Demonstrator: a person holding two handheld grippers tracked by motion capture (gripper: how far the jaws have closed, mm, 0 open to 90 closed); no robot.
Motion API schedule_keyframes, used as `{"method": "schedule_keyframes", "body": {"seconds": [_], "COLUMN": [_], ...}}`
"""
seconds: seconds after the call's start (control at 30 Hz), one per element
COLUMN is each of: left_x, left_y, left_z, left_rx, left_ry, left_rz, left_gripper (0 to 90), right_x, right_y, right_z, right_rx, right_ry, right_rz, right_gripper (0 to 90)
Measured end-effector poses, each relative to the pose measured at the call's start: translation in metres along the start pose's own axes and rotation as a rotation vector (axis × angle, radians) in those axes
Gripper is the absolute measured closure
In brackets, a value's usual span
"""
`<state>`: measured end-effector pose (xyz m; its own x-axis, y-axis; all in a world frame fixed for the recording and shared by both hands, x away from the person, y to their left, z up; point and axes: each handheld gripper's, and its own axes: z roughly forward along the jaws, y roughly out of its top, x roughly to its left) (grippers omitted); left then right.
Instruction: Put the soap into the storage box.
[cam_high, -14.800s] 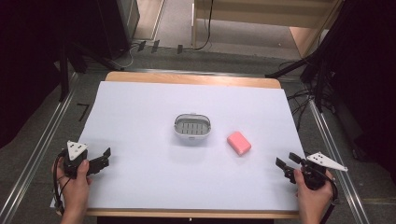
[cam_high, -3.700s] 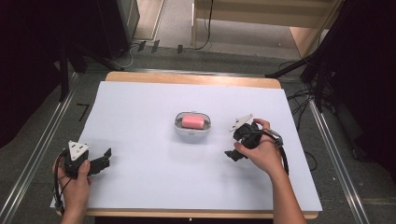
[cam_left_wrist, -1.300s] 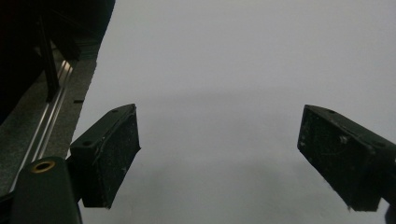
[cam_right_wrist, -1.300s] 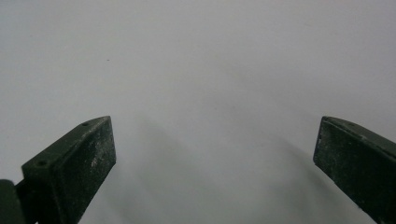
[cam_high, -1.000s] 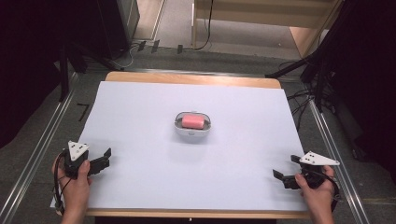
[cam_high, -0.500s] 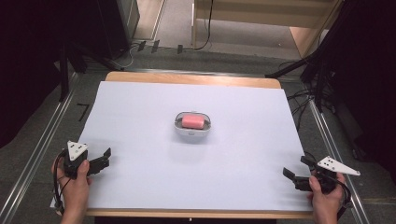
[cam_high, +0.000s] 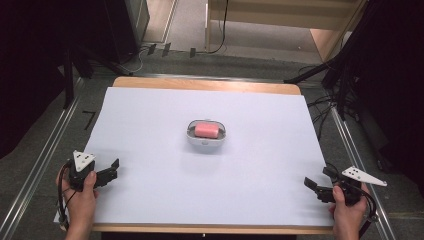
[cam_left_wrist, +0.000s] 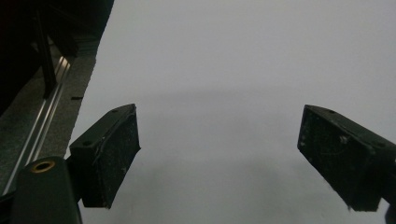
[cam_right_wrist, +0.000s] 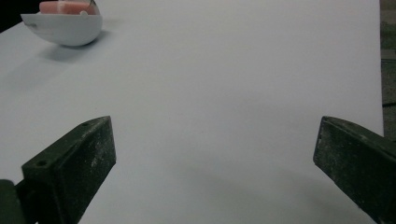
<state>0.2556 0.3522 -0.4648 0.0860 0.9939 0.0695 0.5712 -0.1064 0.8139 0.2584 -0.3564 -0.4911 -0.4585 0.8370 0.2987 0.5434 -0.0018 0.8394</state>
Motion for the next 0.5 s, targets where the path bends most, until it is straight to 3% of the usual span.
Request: {"method": "schedule_keyframes", "body": {"seconds": [0.5], "left_x": [-0.0003], "left_y": [0.0003], "left_z": [0.0007], "left_rx": [0.005], "left_ry": [0.004], "left_rz": [0.002], "left_gripper": [13.6], "right_x": [0.0013], "right_y": [0.0010], "right_z": [0.0028], "right_rx": [0.026], "right_ry": [-0.009], "right_rz": [-0.010], "right_gripper": [0.0]}}
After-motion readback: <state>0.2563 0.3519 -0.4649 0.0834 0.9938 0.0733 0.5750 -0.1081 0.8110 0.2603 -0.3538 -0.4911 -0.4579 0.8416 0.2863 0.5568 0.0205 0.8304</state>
